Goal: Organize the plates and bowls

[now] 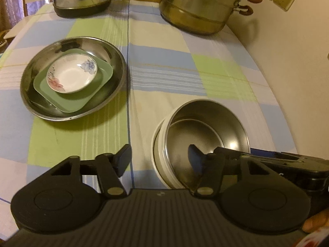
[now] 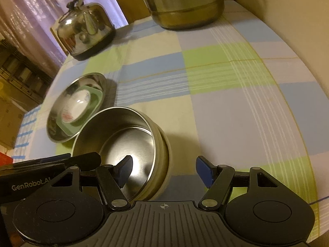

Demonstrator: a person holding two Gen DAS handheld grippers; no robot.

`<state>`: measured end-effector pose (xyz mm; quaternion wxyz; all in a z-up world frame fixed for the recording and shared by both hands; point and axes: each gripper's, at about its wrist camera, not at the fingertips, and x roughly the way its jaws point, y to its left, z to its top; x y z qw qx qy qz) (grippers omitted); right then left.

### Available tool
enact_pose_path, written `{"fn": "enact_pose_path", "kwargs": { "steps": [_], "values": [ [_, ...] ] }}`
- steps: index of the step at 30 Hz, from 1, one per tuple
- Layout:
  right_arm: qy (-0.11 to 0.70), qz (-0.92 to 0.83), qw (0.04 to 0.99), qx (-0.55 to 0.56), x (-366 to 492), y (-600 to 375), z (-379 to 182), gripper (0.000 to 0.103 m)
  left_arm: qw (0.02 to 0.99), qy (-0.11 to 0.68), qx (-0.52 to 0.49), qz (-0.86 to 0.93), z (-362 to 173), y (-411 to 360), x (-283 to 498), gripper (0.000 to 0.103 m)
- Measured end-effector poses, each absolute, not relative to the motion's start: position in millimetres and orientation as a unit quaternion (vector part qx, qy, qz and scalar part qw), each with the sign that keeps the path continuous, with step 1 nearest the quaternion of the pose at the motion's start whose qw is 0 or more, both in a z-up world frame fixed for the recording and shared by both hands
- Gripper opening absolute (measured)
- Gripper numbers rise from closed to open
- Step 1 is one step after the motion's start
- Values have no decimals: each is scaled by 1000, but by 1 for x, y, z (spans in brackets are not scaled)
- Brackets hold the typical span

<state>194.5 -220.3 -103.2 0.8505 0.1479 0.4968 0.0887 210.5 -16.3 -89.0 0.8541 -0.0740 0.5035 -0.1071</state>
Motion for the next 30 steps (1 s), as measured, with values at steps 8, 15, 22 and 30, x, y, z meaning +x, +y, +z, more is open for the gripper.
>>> {"fn": "enact_pose_path", "kwargs": {
  "steps": [8, 15, 22, 30],
  "values": [
    [504, 87, 844, 164, 198, -218, -110, 46, 838, 525, -67, -133, -102, -20, 215, 38],
    [501, 82, 845, 166, 199, -215, -107, 30, 835, 528, -66, -141, -101, -20, 220, 35],
    [502, 74, 848, 152, 206, -213, -106, 22, 835, 527, -68, -143, -100, -20, 234, 35],
    [498, 70, 851, 152, 233, -213, -104, 20, 841, 519, -63, -142, -99, -21, 261, 35]
  ]
}}
